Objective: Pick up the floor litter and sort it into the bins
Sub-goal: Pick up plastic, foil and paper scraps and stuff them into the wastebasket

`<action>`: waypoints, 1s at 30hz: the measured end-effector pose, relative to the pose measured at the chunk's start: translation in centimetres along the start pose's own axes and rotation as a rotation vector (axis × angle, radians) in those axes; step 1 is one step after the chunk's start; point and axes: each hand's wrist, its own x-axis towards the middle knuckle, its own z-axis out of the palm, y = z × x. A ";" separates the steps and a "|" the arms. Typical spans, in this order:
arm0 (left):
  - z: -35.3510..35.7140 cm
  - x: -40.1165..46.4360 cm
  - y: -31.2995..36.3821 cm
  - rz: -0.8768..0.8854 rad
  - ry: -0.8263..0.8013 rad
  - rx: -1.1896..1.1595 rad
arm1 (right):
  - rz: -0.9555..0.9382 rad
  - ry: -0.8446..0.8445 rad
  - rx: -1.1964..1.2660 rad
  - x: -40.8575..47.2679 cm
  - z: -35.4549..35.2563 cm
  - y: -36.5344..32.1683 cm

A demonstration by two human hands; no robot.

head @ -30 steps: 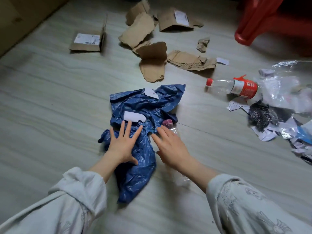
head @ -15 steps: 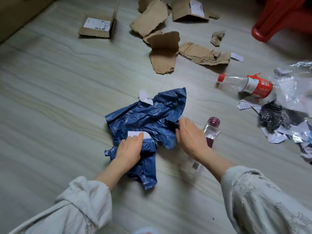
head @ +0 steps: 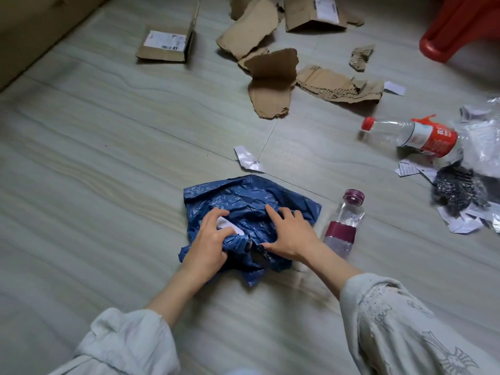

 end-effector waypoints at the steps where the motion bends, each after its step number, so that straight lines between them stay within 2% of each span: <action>1: -0.1 -0.2 -0.2 -0.022 0.033 -0.017 | -0.020 0.017 -0.017 -0.2 0.0 -0.5; 4: -0.7 -0.6 -0.9 -0.021 0.061 -0.030 | -0.092 0.243 0.008 -0.7 -0.5 -1.7; 6: -0.9 -0.8 -1.0 0.012 0.069 -0.042 | -0.134 0.335 0.199 -0.6 -1.1 -2.7; 7: -1.1 -0.8 -0.9 0.020 0.074 -0.054 | -0.156 0.288 0.336 -0.5 -1.3 -3.3; 9: -1.4 -0.7 -0.3 0.026 0.093 -0.086 | -0.188 0.063 0.541 -0.1 -1.6 -4.5; 11: -1.7 -0.3 0.4 0.052 0.118 -0.126 | -0.139 -0.141 0.712 0.1 -1.5 -5.1; 14: -2.3 0.4 1.1 0.043 0.153 -0.200 | -0.027 -0.257 0.961 0.5 -0.9 -4.7; 16: -2.4 0.6 1.3 0.033 0.142 -0.196 | 0.006 -0.177 0.899 0.9 -0.7 -4.3; 18: -2.4 0.5 1.2 -0.015 0.127 -0.154 | 0.067 -0.002 0.817 1.6 -1.2 -3.8; 21: -3.1 0.6 1.0 -0.203 0.051 0.031 | 0.096 0.221 0.762 2.4 -3.2 -2.4; 23: -3.3 0.9 0.7 -0.308 -0.078 0.166 | 0.052 0.274 0.599 3.4 -4.5 -1.6; 28: -2.4 2.4 -0.6 -0.343 -0.435 0.341 | -0.070 0.431 0.374 7.5 -6.5 -0.9; 30: -2.0 3.1 -0.8 -0.350 -0.439 0.414 | -0.098 0.425 0.341 9.1 -7.3 -1.3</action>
